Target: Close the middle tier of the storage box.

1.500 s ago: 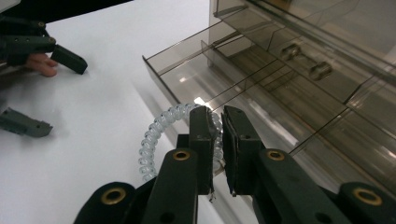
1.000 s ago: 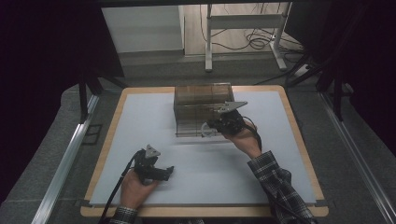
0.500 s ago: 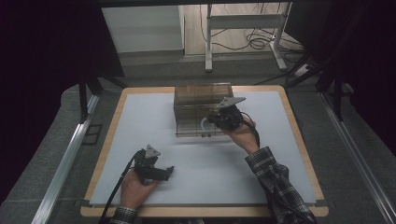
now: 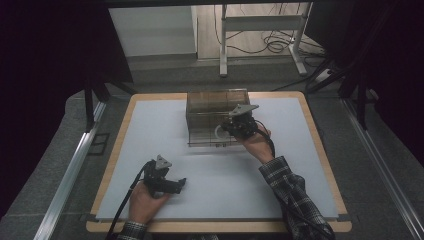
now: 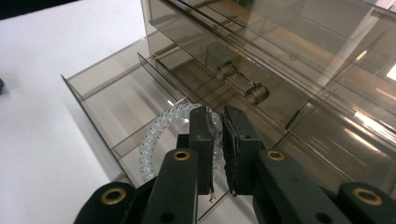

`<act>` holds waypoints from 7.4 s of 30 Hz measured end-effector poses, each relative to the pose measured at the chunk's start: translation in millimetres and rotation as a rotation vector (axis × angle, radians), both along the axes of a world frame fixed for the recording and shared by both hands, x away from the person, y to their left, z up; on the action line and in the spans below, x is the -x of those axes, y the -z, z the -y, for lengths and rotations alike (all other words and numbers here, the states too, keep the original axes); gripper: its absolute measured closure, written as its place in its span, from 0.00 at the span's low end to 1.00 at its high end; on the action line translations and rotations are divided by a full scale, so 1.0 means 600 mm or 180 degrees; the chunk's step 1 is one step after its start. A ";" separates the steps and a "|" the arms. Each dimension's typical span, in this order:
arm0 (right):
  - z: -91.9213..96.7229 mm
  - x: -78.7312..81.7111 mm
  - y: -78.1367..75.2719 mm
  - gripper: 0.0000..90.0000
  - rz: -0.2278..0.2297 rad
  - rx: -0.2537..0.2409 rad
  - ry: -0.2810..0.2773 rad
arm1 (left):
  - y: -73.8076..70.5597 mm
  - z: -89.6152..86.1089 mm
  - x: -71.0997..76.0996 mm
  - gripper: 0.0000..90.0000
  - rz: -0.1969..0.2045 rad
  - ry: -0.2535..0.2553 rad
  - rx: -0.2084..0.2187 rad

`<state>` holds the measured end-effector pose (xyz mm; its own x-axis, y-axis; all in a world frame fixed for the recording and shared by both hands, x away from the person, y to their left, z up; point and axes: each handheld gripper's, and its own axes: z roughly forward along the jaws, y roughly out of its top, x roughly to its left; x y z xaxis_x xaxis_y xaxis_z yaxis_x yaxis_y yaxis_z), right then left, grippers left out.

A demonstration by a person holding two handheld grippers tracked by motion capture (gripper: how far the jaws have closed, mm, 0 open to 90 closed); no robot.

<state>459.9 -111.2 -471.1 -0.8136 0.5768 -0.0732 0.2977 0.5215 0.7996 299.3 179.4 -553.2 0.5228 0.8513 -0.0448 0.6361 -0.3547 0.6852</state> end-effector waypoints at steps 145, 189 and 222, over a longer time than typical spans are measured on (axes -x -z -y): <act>-0.011 0.069 0.002 0.31 0.0247 0.0169 -0.0384 | 0.000 0.000 0.000 0.00 0.0000 -0.0002 0.0001; 0.008 0.130 0.042 0.12 0.0010 0.0324 -0.0861 | 0.000 0.000 0.000 0.00 0.0006 -0.0002 -0.0006; 0.004 0.108 0.088 0.12 -0.0158 0.0392 -0.0795 | 0.000 0.000 0.000 0.00 -0.0001 -0.0006 0.0001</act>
<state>395.0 -113.9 -524.0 -0.9338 0.3471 -0.0867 0.1850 0.6760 0.7133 299.2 179.2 -553.1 0.5213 0.8522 -0.0451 0.6369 -0.3533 0.6852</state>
